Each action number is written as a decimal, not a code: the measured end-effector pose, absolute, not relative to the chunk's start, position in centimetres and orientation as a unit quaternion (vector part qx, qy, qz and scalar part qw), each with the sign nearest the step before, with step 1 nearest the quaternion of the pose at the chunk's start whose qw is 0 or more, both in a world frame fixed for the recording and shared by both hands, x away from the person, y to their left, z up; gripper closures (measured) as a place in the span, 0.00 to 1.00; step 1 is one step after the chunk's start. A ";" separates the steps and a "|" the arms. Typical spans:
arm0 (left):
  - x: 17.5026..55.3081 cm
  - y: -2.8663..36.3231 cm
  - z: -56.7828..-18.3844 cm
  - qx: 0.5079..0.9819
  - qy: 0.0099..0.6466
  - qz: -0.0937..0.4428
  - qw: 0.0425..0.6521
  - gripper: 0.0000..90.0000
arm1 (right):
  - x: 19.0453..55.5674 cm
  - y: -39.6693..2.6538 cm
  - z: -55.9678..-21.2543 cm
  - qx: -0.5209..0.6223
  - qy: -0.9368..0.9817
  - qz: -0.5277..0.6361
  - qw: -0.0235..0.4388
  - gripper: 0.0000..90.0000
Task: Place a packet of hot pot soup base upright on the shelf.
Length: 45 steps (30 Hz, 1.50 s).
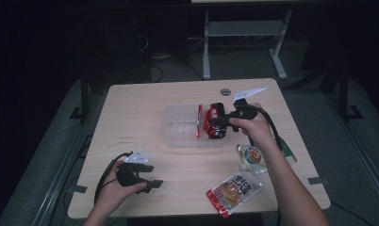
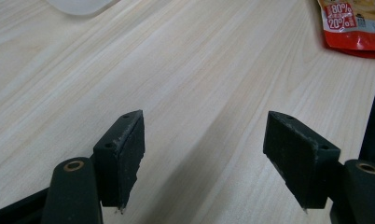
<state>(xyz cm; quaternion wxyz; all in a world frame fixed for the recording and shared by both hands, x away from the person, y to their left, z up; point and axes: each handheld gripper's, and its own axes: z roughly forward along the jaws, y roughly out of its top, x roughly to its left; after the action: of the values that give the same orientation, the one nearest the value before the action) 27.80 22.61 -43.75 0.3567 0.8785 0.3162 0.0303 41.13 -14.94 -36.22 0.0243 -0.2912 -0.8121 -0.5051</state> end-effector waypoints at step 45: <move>26.9 23.1 -44.1 0.878 0.325 0.028 0.351 0.33 | 43.1 -12.7 -38.4 -0.299 -0.814 -0.497 0.024 0.88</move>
<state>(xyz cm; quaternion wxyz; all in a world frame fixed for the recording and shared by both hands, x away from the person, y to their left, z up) 26.88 23.07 -44.11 0.3509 0.8776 0.3254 0.0276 43.07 -12.67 -38.36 0.0241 -0.2991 -0.8142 -0.4970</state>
